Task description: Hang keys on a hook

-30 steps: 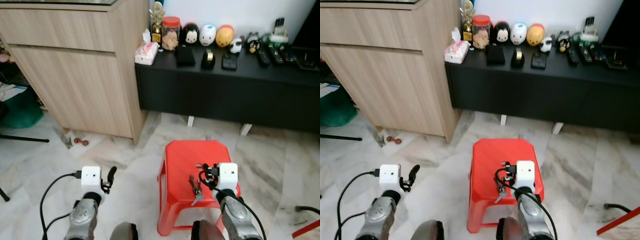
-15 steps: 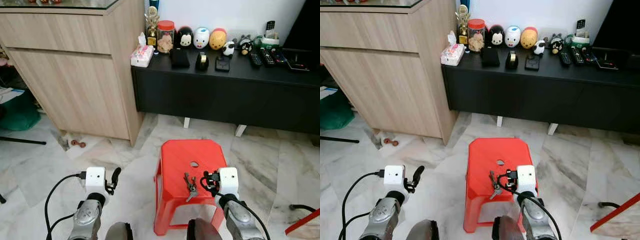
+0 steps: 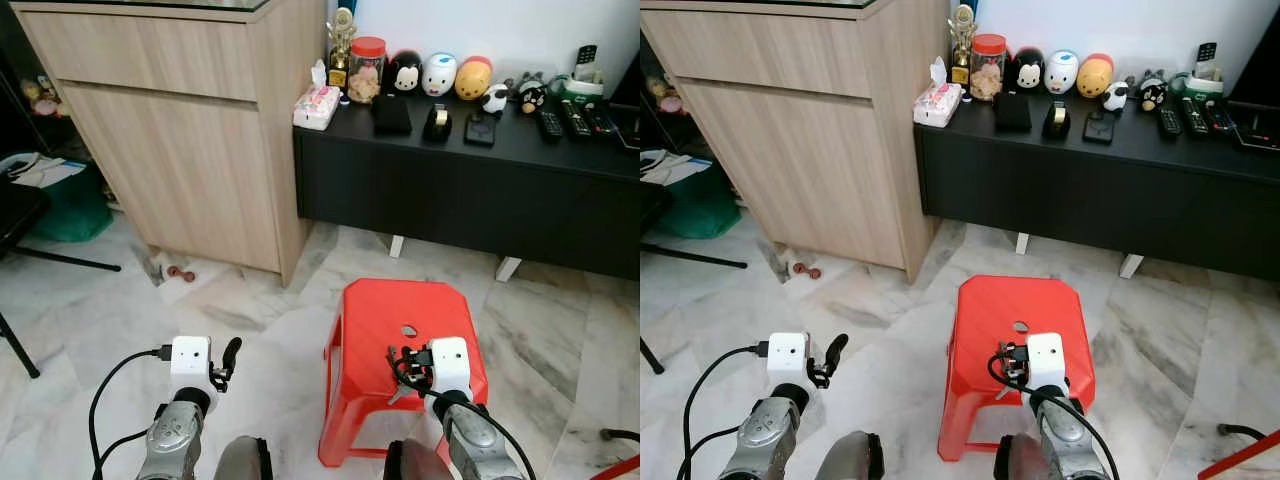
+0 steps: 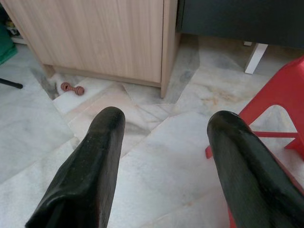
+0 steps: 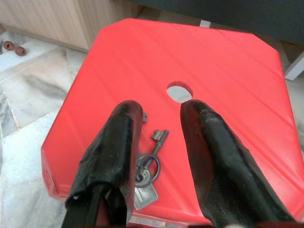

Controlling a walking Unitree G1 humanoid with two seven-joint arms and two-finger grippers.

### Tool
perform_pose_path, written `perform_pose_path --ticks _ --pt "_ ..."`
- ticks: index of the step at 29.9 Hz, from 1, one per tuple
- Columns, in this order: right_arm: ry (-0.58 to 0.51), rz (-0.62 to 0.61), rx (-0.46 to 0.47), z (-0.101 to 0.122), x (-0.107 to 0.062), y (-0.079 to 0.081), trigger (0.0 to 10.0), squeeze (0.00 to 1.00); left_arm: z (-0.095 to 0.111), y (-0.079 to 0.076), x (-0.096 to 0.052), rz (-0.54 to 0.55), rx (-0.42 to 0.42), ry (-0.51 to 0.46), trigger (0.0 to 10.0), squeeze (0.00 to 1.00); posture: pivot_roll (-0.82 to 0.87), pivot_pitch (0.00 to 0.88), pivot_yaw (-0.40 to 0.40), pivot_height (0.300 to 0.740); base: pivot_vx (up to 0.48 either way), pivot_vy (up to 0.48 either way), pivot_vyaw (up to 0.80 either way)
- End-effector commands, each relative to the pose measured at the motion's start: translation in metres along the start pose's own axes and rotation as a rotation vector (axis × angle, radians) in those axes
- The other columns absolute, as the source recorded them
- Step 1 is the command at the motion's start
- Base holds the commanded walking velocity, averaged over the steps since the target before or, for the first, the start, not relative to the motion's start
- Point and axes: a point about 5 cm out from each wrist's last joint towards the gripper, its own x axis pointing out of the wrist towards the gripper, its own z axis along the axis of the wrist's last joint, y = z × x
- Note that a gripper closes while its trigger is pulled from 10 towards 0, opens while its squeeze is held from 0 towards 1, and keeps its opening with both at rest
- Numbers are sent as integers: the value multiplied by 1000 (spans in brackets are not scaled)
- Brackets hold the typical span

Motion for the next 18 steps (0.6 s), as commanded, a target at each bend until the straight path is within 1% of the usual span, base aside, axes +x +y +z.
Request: perform_pose_path --ticks 1,4,18 --pt "26 -5 -1 -6 -2 -2 10000 0 -2 0 -1 0 -3 12 10000 0 -33 60 -27 628 0 0 0" --pt "33 -3 -5 -6 -2 -2 10000 0 -4 0 -1 -2 -2 22 10000 0 -33 60 -27 628 0 0 0" --pt "50 18 -17 -10 -3 1 10000 0 -5 1 -2 1 2 26 10000 0 -32 62 -27 628 255 0 0"
